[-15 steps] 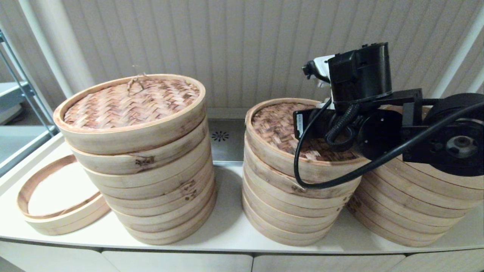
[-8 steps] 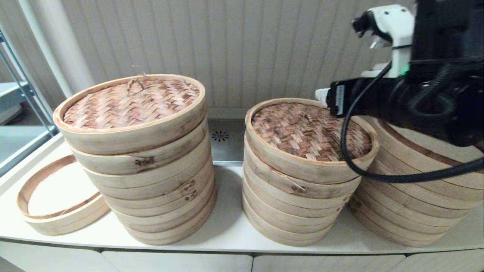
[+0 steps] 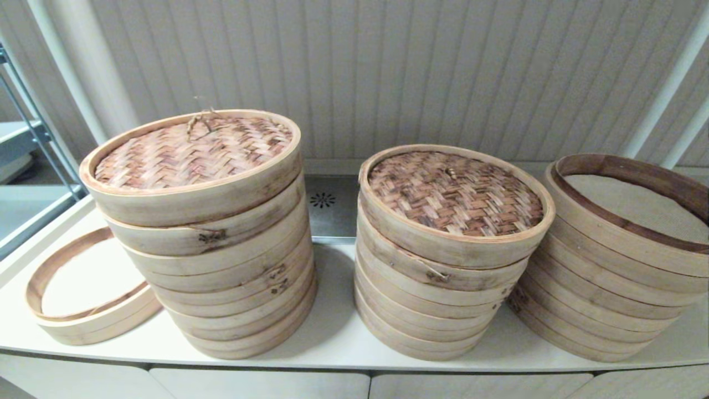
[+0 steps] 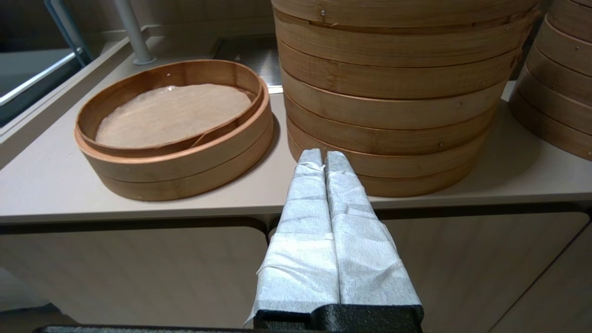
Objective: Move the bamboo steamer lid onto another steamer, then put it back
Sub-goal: Pick up the steamer
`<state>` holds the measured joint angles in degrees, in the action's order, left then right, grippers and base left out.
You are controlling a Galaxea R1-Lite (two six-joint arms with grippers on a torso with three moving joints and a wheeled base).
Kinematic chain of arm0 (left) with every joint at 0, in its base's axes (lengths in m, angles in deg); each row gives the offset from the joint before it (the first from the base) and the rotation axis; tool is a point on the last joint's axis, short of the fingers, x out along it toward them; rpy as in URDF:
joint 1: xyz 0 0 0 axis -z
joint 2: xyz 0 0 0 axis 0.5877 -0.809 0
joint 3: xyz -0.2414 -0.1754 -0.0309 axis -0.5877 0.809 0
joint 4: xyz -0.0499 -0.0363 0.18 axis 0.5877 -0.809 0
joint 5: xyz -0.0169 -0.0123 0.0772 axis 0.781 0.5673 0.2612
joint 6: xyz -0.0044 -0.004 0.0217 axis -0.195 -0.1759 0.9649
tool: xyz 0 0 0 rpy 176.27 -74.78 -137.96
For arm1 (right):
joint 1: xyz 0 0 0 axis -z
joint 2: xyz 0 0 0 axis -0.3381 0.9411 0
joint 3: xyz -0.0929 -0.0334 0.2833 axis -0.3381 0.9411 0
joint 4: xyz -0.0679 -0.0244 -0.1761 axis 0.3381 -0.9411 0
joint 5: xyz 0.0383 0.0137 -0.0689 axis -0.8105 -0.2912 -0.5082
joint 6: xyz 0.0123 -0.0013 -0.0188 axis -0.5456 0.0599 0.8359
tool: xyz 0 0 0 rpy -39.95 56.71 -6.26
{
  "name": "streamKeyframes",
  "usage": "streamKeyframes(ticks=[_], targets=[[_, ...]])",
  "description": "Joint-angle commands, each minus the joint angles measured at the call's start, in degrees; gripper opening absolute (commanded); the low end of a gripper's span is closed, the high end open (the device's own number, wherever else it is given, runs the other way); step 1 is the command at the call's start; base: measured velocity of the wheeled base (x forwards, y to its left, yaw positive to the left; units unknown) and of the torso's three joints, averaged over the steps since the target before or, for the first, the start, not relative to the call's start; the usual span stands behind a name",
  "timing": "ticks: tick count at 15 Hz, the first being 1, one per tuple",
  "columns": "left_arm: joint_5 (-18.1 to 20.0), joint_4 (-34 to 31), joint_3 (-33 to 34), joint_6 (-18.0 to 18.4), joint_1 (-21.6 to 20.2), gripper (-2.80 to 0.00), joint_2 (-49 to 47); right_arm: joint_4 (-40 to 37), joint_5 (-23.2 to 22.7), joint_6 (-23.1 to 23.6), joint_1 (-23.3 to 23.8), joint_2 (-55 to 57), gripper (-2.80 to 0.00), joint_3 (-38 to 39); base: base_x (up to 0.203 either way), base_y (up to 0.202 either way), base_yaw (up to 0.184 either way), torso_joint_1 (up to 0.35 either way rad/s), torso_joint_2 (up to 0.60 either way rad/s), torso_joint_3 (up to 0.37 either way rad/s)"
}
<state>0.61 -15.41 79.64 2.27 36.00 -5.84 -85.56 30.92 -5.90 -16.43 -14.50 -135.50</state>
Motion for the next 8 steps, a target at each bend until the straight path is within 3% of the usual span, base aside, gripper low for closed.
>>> streamKeyframes(ticks=[1,3,8], targets=[[0.0,0.0,2.0,0.0,0.0,-2.80,0.0,-4.5,0.9,0.3,3.6,-9.4,-2.80,-0.2,0.000,0.000,0.000,0.000,0.00,0.000],[0.0,0.0,2.0,0.0,0.0,-2.80,0.0,-10.4,1.1,0.3,10.2,-14.0,-2.80,-1.1,0.000,0.000,0.000,0.000,0.00,0.000],[0.0,0.0,2.0,0.0,0.0,-2.80,0.0,-21.3,-0.6,-0.6,16.1,-23.9,-2.80,-2.7,0.000,0.000,0.000,0.000,0.00,0.000]])
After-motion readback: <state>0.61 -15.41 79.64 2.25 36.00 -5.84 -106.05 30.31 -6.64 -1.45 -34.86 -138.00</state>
